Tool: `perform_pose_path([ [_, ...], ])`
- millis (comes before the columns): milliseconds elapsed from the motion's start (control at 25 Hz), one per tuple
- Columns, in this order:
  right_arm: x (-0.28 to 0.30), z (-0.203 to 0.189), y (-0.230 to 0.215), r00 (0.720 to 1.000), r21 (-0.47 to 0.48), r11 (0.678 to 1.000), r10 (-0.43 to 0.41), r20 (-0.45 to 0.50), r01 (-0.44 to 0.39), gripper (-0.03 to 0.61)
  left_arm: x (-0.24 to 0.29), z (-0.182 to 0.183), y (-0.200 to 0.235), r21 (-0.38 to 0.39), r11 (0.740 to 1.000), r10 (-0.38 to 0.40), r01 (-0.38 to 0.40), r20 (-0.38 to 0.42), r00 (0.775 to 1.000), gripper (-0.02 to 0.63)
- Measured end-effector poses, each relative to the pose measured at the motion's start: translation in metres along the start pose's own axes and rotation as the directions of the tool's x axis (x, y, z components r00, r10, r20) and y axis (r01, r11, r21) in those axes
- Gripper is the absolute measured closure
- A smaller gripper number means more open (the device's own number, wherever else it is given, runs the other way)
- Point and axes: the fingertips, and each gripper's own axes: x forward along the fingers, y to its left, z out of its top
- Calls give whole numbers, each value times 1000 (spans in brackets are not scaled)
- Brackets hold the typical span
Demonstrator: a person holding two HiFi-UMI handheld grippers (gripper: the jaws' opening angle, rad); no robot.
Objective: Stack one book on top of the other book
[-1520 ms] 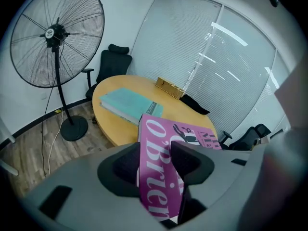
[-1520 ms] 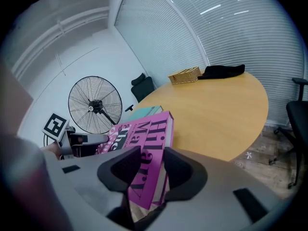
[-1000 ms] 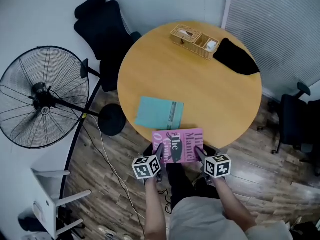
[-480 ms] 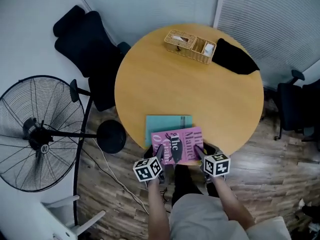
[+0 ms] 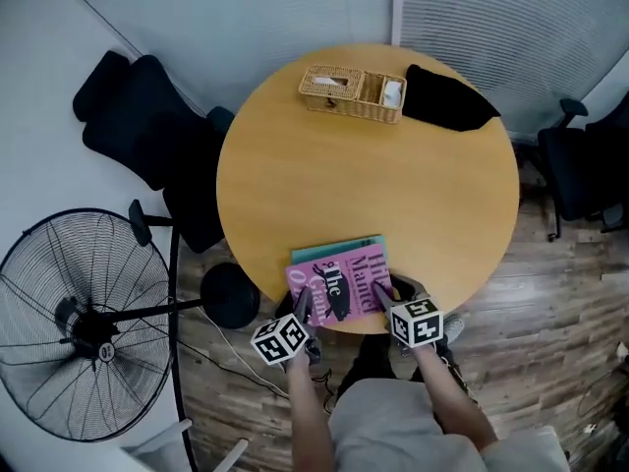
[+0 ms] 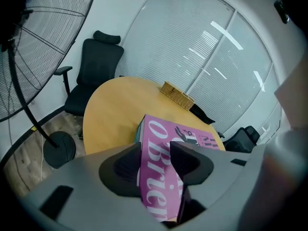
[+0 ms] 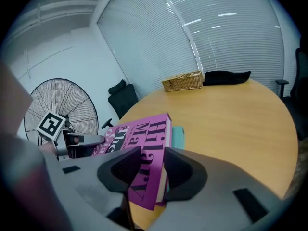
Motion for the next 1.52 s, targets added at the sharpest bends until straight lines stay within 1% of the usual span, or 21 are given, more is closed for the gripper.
perform_pose_path([
  [280,13,-1,-1,999,34,999,-27,18,27,419,19,11,7,53,998,-36,39,-49,998,408],
  [600,21,-2,-8,997,58,996,-66,30,64,419,32,12,8,70,996,-50,55,-82,995,408],
  [840,25,-8,-16,995,28,995,-96,-1,96,419,40,7,6,65,996,-61,68,-103,993,408],
  [920,27,-14,-19,995,44,994,-96,-19,96,419,44,5,7,71,995,-57,65,-107,993,408],
  [1040,29,-17,-20,997,67,994,-83,-1,83,419,47,7,8,71,995,-58,65,-104,993,413],
  [1320,31,-15,-21,996,72,994,-89,7,88,417,50,8,9,65,995,-69,75,-97,993,414],
  [1520,29,-16,-23,996,68,993,-92,5,92,417,49,3,8,48,995,-77,82,-100,992,414],
])
